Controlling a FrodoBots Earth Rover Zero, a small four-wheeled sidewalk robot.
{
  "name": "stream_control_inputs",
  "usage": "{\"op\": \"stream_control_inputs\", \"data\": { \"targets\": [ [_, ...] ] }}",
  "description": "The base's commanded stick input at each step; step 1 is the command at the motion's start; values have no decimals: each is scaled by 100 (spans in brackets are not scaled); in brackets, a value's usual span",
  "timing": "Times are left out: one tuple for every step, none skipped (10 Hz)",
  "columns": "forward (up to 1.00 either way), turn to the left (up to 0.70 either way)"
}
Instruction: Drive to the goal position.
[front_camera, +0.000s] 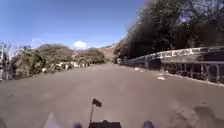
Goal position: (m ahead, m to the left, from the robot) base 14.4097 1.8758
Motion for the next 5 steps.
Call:
{"op": "stream_control_inputs", "data": {
  "targets": [
    [50,-38],
    [50,-50],
    [50,-50],
    [50,-50],
    [50,0]
  ]
}}
